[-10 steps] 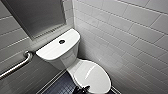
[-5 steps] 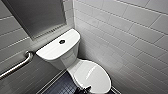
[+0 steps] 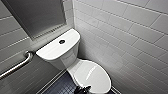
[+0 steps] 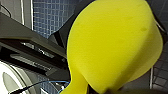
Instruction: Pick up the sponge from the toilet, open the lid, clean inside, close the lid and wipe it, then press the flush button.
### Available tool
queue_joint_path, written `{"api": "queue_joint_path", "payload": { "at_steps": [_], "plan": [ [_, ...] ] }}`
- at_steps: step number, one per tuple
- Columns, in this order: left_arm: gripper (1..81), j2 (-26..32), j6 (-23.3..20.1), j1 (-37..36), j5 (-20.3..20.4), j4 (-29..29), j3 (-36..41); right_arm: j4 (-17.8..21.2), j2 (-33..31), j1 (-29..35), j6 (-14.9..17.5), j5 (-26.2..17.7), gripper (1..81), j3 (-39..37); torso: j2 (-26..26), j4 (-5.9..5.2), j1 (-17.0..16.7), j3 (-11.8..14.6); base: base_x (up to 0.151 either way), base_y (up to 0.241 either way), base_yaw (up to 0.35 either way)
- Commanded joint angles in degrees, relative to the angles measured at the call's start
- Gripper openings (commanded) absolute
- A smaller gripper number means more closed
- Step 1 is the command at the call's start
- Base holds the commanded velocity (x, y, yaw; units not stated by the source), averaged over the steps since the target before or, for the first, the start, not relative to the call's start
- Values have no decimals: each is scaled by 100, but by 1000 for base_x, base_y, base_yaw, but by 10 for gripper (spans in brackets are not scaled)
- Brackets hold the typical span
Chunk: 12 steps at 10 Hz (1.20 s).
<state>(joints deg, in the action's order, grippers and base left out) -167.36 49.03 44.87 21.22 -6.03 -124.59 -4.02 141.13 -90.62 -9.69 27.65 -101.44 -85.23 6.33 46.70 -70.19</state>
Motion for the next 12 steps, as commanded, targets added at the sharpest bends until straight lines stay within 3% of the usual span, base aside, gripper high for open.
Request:
{"api": "queue_joint_path", "payload": {
  "at_steps": [1,5,10,12],
  "plan": [
    [811,-184,-16,-809,-31,-3,251,-160,-170,-128,11,-348,10,143,0,0,0,0,0,0,0],
    [811,62,159,-844,136,-135,716,-160,-91,-119,38,-348,10,117,0,0,0,0,0,0,0],
    [811,396,1265,-888,558,-1092,1147,-151,31,-110,11,-348,10,-50,2,0,2,-2,0,0,0],
    [811,492,1512,-879,760,-1338,1260,-134,67,-110,2,-348,10,-112,2,0,2,-2,0,0,0]
  ]
}}
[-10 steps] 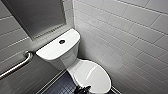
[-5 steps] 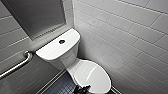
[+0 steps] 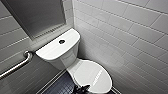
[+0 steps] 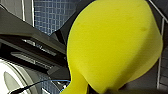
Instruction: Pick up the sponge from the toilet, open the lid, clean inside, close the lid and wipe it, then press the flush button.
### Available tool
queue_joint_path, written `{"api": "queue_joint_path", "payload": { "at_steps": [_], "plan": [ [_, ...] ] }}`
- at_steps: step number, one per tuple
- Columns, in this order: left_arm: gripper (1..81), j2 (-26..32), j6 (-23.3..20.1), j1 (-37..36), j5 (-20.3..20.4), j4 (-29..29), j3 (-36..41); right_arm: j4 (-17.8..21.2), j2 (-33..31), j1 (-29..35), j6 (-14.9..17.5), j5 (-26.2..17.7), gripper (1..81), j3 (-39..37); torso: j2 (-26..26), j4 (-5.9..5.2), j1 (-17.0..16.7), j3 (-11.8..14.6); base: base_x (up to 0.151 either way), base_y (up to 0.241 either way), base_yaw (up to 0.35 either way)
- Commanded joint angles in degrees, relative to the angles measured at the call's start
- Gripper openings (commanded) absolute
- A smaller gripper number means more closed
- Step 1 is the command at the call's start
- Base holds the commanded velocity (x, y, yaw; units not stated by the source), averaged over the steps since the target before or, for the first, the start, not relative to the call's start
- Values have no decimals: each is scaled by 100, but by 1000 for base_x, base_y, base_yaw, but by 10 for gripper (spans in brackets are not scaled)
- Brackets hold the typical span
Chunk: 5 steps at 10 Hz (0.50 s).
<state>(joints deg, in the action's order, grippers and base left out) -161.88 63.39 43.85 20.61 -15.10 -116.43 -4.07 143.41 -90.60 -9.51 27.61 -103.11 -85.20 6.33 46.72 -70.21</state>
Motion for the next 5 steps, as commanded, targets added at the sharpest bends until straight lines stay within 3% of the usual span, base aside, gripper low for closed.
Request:
{"api": "queue_joint_path", "payload": {
  "at_steps": [1,5],
  "plan": [
    [811,24,147,-777,830,-502,586,-103,-135,-112,-16,-344,10,-24,0,0,0,0,0,0,0],
    [811,558,367,-759,1383,-511,1218,-94,-55,-103,-25,-344,10,-156,0,0,0,0,0,0,0]
  ]
}}
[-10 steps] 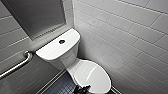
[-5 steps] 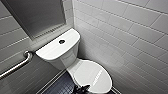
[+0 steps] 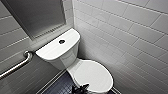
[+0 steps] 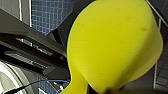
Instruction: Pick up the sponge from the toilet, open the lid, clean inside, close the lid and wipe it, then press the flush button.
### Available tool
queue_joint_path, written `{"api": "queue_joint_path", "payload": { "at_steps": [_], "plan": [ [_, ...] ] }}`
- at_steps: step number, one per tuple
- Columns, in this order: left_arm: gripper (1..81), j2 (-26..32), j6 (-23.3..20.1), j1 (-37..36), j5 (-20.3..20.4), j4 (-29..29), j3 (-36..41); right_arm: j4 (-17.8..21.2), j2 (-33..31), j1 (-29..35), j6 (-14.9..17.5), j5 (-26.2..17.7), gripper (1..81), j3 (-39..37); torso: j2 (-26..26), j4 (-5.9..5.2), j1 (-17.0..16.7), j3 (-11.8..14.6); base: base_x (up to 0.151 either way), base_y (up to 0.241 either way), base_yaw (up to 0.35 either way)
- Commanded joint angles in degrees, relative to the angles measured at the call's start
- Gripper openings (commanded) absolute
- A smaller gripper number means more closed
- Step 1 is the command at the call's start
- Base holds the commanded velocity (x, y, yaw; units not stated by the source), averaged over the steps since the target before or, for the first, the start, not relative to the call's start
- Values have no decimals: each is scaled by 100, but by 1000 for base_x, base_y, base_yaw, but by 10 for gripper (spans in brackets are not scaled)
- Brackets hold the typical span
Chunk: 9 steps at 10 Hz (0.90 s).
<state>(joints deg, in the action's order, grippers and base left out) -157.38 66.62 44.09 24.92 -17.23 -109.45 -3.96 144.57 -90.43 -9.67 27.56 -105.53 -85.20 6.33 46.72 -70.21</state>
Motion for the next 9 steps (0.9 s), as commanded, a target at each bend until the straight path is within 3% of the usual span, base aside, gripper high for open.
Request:
{"api": "queue_joint_path", "payload": {
  "at_steps": [1,5,6,7,9],
  "plan": [
    [811,197,70,-783,1050,-291,660,-96,-171,-121,-9,-339,10,69,0,0,0,0,0,0,0],
    [811,409,369,-783,1235,-299,837,45,-137,-121,-18,-331,10,-18,0,0,0,-2,0,0,0],
    [811,426,421,-783,1235,-299,846,45,-127,-121,-18,-339,10,-36,0,0,0,442,0,0,0],
    [811,444,457,-783,1243,-299,855,45,-101,-121,-18,-339,10,-89,0,0,0,24,0,0,0],
    [811,435,466,-783,1235,-299,881,53,-66,-121,-18,-339,10,-151,0,0,0,157,0,0,0]
  ]
}}
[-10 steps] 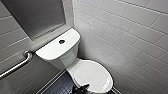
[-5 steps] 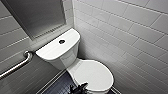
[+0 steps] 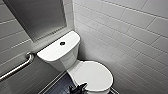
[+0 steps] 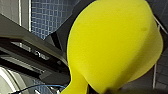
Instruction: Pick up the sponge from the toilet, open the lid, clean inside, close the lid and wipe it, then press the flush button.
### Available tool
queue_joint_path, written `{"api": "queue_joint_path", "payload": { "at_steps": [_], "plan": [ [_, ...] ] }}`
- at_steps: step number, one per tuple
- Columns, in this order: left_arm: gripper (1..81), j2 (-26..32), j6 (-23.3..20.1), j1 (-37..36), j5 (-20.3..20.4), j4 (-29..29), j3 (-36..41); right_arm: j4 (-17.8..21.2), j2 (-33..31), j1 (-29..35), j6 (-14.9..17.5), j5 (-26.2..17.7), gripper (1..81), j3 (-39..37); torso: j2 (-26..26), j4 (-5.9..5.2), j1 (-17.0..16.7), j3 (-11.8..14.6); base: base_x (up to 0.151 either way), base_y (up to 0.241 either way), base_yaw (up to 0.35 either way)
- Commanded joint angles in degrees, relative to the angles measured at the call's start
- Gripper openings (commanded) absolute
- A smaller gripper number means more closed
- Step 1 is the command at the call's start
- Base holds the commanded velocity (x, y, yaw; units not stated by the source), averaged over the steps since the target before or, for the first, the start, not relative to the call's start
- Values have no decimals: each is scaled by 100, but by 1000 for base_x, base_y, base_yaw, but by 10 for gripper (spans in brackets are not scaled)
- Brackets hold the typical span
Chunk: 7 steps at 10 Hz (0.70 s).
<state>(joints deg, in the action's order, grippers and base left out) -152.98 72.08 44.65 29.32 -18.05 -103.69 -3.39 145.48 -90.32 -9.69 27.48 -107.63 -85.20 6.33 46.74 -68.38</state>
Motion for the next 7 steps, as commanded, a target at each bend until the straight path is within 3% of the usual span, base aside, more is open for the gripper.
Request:
{"api": "queue_joint_path", "payload": {
  "at_steps": [1,3,4,7],
  "plan": [
    [811,-5,-63,-866,795,-207,306,-4,-131,-132,-15,-331,10,33,0,0,0,0,0,0,0],
    [811,65,262,-953,839,-198,314,58,-87,-132,-15,-331,10,-38,2,0,0,-5,0,0,0],
    [811,135,437,-1006,1056,-198,340,58,-61,-132,-6,-331,10,-64,2,0,0,-5,0,0,0],
    [811,452,535,-1164,1146,-146,710,66,1,-132,-6,-331,10,-161,2,0,0,-5,0,0,0]
  ]
}}
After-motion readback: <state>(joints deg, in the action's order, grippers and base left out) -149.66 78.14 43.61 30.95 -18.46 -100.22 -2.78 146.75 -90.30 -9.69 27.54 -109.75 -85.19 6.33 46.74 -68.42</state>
